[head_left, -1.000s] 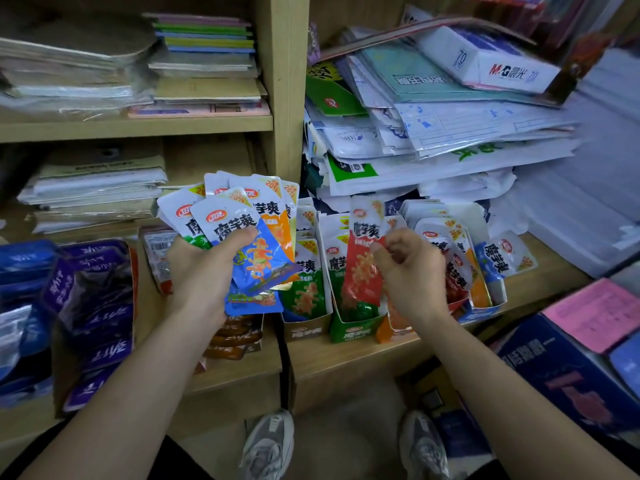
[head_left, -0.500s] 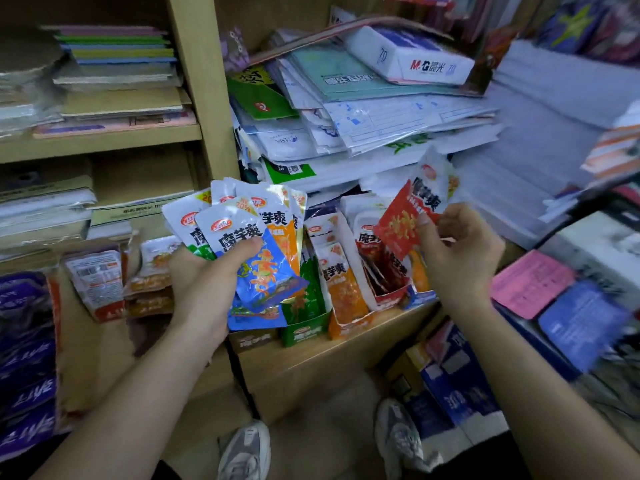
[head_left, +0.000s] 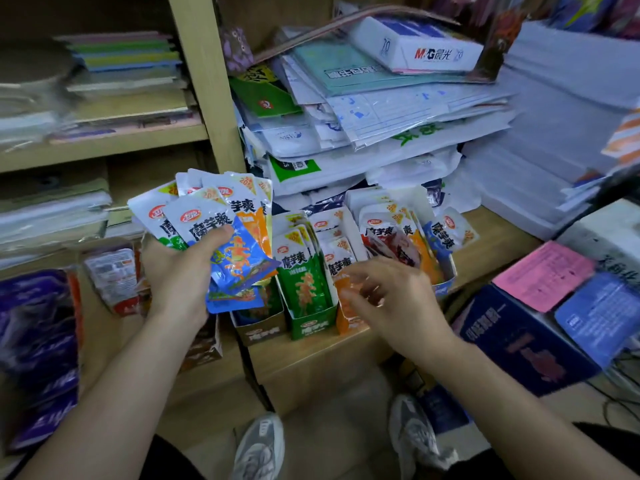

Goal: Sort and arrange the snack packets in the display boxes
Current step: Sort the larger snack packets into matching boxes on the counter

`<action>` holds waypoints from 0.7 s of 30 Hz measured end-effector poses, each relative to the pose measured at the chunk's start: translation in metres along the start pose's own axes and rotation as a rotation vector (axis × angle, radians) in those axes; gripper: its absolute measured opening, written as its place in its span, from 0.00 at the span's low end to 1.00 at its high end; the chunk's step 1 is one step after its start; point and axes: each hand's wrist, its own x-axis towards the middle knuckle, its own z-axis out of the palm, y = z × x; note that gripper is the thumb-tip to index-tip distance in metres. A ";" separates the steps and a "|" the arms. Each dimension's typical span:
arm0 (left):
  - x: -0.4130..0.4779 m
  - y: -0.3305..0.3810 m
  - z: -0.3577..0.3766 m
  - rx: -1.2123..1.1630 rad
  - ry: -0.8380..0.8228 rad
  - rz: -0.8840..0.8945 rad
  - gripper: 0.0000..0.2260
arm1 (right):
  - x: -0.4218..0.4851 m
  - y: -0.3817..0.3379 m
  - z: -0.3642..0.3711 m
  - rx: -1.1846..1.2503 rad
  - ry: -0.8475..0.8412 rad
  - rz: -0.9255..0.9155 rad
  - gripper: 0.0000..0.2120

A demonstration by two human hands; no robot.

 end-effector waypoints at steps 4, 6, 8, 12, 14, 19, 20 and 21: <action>0.005 0.000 -0.014 0.030 0.020 -0.006 0.12 | 0.009 -0.007 0.032 -0.028 -0.100 0.004 0.21; 0.010 0.000 -0.021 0.022 0.021 -0.028 0.15 | 0.025 -0.007 0.042 -0.112 -0.094 -0.021 0.25; 0.012 0.001 -0.026 0.010 0.022 -0.054 0.20 | 0.044 -0.006 0.051 -0.219 -0.132 -0.061 0.32; 0.013 0.003 -0.031 0.002 0.052 -0.014 0.12 | 0.075 -0.002 0.068 -0.423 -0.223 -0.081 0.41; 0.013 0.004 -0.033 0.006 0.049 -0.005 0.12 | 0.081 0.002 0.071 -0.449 -0.172 -0.092 0.37; 0.017 0.004 -0.036 0.006 0.038 -0.013 0.12 | 0.074 -0.005 0.057 -0.031 -0.024 -0.049 0.18; 0.017 0.004 -0.036 0.002 0.031 -0.017 0.13 | 0.071 -0.012 0.051 0.085 -0.054 0.003 0.17; 0.017 0.005 -0.036 0.001 0.021 -0.019 0.14 | 0.067 -0.017 0.045 0.205 -0.111 0.057 0.18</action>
